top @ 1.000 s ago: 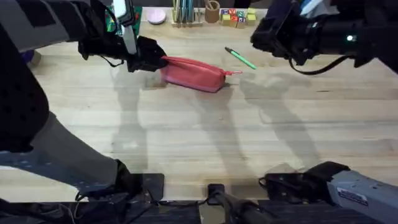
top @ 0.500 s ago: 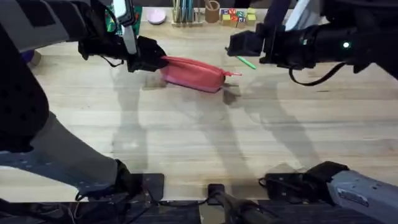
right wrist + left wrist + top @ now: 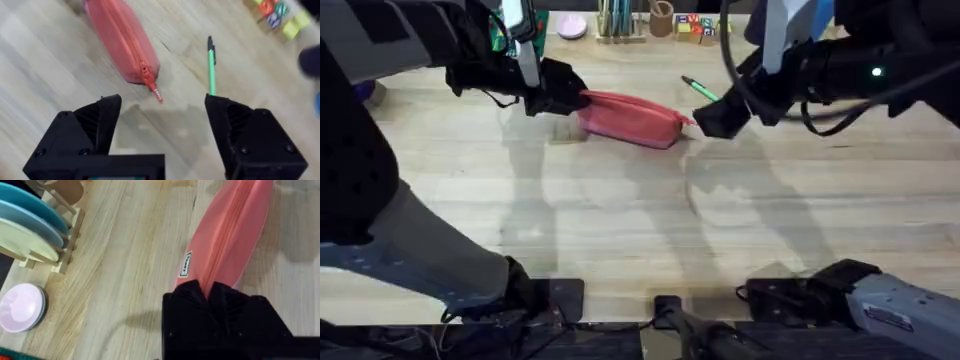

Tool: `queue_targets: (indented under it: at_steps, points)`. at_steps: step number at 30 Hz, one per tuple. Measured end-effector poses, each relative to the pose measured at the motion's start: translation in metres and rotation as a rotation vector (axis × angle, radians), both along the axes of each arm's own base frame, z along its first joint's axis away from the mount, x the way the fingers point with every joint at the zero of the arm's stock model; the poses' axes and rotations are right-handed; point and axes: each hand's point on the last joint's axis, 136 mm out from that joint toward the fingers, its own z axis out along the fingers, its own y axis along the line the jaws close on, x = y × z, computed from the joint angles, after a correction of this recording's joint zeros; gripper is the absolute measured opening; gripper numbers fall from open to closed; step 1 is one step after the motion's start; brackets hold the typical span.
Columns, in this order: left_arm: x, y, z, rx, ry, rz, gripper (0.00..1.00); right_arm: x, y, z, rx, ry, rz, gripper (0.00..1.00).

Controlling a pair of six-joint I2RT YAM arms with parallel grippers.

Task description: Unzip the bag, pick up the pens from the table one at a time and place them inside, then zip the bag closed.

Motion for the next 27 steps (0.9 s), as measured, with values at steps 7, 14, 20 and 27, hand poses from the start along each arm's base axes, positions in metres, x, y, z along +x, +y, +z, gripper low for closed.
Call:
queue_targets:
  at_steps: [7, 14, 20, 27]
  points:
    - [0.0, 0.0, -0.0001, 0.0, 0.0, 0.0, 0.042, 0.0002, -0.0004, 0.0, -0.109, -0.078, 0.14, 0.996]
    - [0.0, 0.0, 0.0, 0.0, 0.0, 0.0, 0.042, -0.0001, -0.0006, -0.0004, -0.135, -0.094, 0.172, 0.996]
    - [0.0, 0.0, 0.0, 0.0, 0.0, 0.0, 0.042, -0.0001, -0.0017, -0.0006, -0.134, -0.094, 0.18, 0.996]
    - [0.0, 0.0, 0.0, 0.0, 0.0, 0.0, 0.042, -0.0057, -0.0049, -0.0008, -0.059, -0.06, 0.238, 0.996]
